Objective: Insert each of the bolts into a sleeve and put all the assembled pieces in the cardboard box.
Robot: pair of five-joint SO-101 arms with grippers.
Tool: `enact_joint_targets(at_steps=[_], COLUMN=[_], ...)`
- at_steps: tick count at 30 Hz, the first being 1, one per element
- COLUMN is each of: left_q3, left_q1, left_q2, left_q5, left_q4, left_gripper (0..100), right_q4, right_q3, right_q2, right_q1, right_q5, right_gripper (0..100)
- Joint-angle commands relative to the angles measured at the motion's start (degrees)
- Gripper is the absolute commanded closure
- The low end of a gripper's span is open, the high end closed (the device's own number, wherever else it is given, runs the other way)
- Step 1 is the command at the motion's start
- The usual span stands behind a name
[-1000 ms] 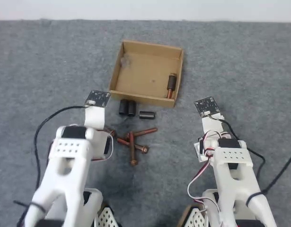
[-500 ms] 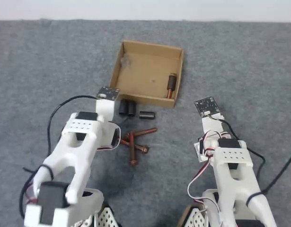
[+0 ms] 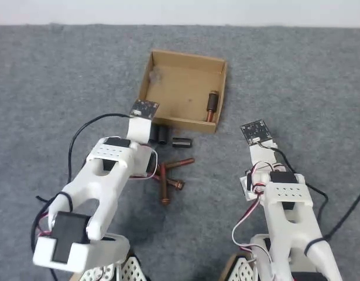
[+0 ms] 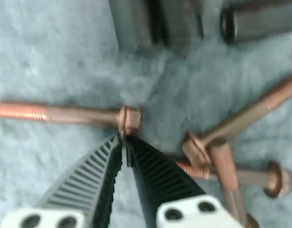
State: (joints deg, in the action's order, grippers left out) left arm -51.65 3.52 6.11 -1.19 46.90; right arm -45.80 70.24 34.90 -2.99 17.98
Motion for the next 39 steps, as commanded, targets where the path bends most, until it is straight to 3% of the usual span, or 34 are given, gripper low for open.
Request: enact_joint_targets(at_steps=[1, 10, 16, 24, 28, 31, 35, 39], left_q3=[3.21, 3.21, 3.30, 9.45, 11.65, 12.44, 13.32, 15.16], left_q1=[0.35, 0.35, -0.44, -1.05, -1.76, -2.73, -4.40, -5.10], left_q2=[0.44, 0.44, 0.97, 0.97, 0.97, 0.97, 0.62, 0.35], left_q5=[-0.53, -0.53, -2.02, -26.81, -37.98, -43.34, -50.90, -52.31], left_q4=[-5.45, -12.92, -13.19, -2.81, 3.08, 4.84, 5.98, 5.54], left_gripper=[99, 99, 99, 99, 91, 84, 84, 84], right_q4=[0.57, 0.57, 0.75, 0.92, 0.92, 1.01, 1.01, 1.01], right_q3=[-0.26, -0.26, -0.26, -0.26, -0.26, -0.26, -0.26, -0.26], right_q2=[2.33, 2.33, 2.24, 2.24, 2.24, 2.24, 2.24, 2.24], right_q1=[0.31, 0.31, 0.31, 0.31, 0.31, 0.31, 0.31, 0.31], right_q5=[1.14, 1.14, 1.14, 1.14, 1.23, 2.02, 2.90, 3.08], right_gripper=[99.1, 99.1, 99.1, 99.1, 99.1, 99.1, 99.1, 99.1])
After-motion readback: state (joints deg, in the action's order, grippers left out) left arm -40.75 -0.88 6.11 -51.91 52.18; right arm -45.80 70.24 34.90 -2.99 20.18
